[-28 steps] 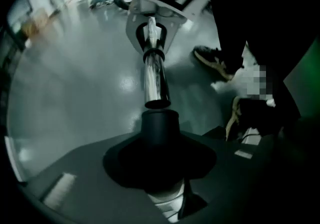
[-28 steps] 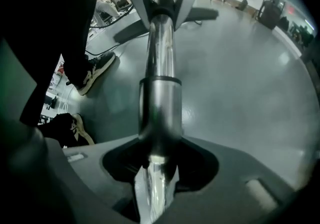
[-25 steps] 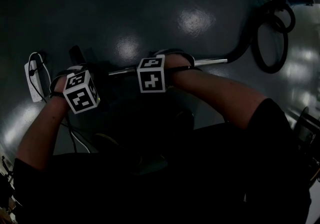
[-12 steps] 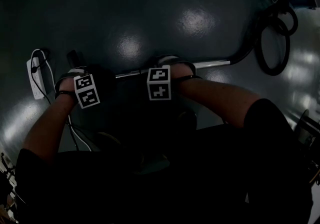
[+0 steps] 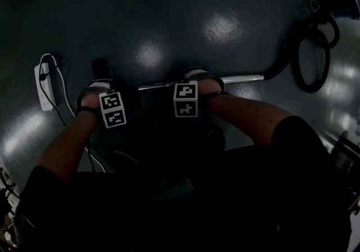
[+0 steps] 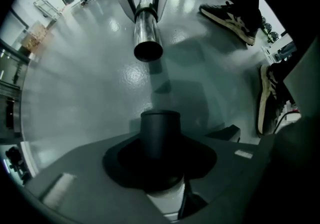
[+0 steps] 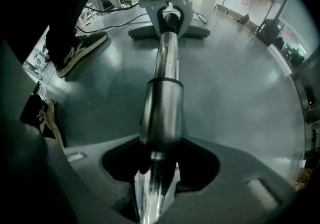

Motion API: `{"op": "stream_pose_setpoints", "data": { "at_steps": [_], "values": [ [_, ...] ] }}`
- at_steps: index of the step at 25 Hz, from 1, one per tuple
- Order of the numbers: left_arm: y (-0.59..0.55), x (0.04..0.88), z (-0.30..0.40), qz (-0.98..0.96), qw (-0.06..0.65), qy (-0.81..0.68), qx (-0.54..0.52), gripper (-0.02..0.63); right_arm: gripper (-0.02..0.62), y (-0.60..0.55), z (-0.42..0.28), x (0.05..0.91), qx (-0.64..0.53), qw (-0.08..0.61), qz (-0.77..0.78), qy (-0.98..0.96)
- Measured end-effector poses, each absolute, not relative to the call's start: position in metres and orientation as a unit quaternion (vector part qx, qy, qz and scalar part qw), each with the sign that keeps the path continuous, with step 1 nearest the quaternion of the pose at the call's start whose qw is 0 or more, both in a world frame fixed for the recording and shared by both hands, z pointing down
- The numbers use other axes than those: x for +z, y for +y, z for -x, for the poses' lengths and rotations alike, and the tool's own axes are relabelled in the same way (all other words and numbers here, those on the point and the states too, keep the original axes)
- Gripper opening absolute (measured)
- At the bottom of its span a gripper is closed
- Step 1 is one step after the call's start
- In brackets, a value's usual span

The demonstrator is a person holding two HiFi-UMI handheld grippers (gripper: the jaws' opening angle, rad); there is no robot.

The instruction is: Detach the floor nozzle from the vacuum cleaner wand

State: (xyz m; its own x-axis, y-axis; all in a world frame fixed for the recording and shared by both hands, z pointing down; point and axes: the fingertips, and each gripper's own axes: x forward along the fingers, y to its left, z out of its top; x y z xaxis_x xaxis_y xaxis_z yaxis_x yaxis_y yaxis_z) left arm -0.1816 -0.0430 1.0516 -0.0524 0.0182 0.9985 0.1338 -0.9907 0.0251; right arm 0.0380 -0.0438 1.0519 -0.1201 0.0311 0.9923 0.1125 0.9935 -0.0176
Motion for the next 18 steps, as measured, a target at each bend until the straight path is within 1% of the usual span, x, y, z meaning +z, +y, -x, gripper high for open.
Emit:
{"op": "stream_pose_setpoints", "data": {
  "at_steps": [2,4,7,9,10,11,13,16,18],
  "values": [
    [-0.042,1.055,0.180,0.687,0.047,-0.054,-0.724,0.164,0.171,-0.042,-0.039,1.056,-0.031,0.665,0.052,-0.744],
    [-0.039,1.057,0.178,0.686,0.054,-0.059,-0.723,0.206,0.175,-0.041,-0.039,1.057,-0.030,0.667,0.055,-0.742],
    [-0.038,1.059,0.178,0.683,0.065,-0.063,-0.725,0.204,0.181,-0.043,-0.038,1.057,-0.026,0.670,0.061,-0.739],
    [-0.039,1.059,0.178,0.687,0.054,-0.060,-0.722,0.206,0.185,-0.043,-0.038,1.058,-0.016,0.673,0.071,-0.736],
    [-0.039,1.058,0.177,0.694,0.039,-0.055,-0.717,0.212,0.196,-0.040,-0.037,1.057,-0.007,0.673,0.078,-0.735],
    [-0.040,1.057,0.176,0.703,0.019,-0.048,-0.709,0.235,0.234,-0.036,-0.036,1.057,0.004,0.672,0.086,-0.736],
    [-0.040,1.052,0.175,0.719,-0.026,-0.032,-0.694,0.253,0.290,-0.028,-0.036,1.055,0.025,0.667,0.099,-0.738],
    [-0.041,1.043,0.175,0.730,-0.059,-0.019,-0.681,0.278,0.317,-0.024,-0.036,1.049,0.047,0.658,0.100,-0.745],
    [-0.044,1.031,0.174,0.740,-0.072,-0.007,-0.669,0.281,0.335,-0.029,-0.030,1.038,0.062,0.646,0.087,-0.756]
  ]
}}
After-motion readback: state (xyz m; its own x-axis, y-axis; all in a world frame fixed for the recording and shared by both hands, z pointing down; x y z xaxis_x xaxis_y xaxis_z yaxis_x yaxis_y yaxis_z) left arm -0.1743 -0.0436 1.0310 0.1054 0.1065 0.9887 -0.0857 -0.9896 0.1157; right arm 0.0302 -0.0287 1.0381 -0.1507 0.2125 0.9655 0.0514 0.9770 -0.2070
